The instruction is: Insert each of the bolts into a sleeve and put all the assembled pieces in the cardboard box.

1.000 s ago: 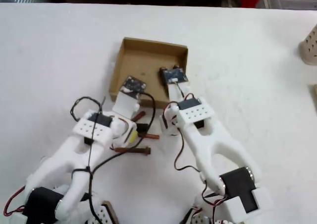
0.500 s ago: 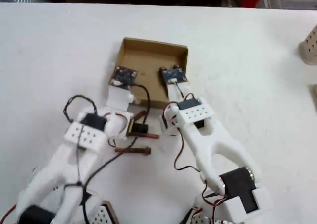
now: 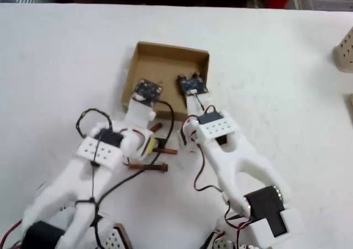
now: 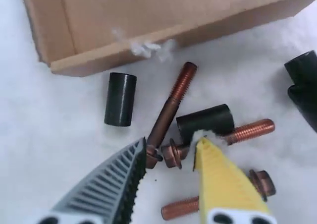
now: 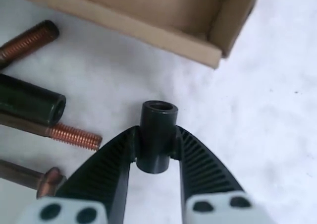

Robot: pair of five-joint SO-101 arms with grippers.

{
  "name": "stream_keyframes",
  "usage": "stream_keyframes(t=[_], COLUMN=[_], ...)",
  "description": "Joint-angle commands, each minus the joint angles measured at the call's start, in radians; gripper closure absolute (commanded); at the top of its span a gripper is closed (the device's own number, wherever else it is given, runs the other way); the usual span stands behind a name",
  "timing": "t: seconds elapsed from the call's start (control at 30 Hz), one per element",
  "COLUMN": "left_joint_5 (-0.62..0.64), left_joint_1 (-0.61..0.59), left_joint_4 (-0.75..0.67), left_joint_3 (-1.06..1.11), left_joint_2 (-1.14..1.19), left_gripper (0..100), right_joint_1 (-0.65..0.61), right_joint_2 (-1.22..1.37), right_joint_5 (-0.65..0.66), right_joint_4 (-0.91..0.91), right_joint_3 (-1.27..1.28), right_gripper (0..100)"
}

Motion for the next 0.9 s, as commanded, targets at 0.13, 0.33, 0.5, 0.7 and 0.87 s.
stream_keyframes(t=[0.13, 0.33, 0.5, 0.7, 0.87], left_joint_5=[-0.080, -0.121, -0.121, -0.121, -0.117], left_joint_1=[-0.088, -0.048, 0.007, 0.001, 0.001], left_joint_4=[-0.051, -0.032, 0.035, 0.029, 0.077], left_joint_3=[-0.149, -0.144, -0.138, -0.123, -0.107], left_joint_2=[0.220, 0.271, 0.275, 0.275, 0.263], left_gripper=[86, 86, 86, 91, 98], right_joint_1=[-0.012, -0.010, -0.008, -0.005, -0.005], right_joint_2=[-0.051, -0.054, -0.054, -0.056, -0.058], right_joint_5=[0.015, 0.017, 0.018, 0.018, 0.023], right_joint_4=[-0.013, -0.013, -0.013, -0.013, -0.013], right_joint_3=[-0.006, -0.006, -0.006, -0.006, -0.006], right_gripper=[98.1, 98.1, 98.1, 98.1, 98.1])
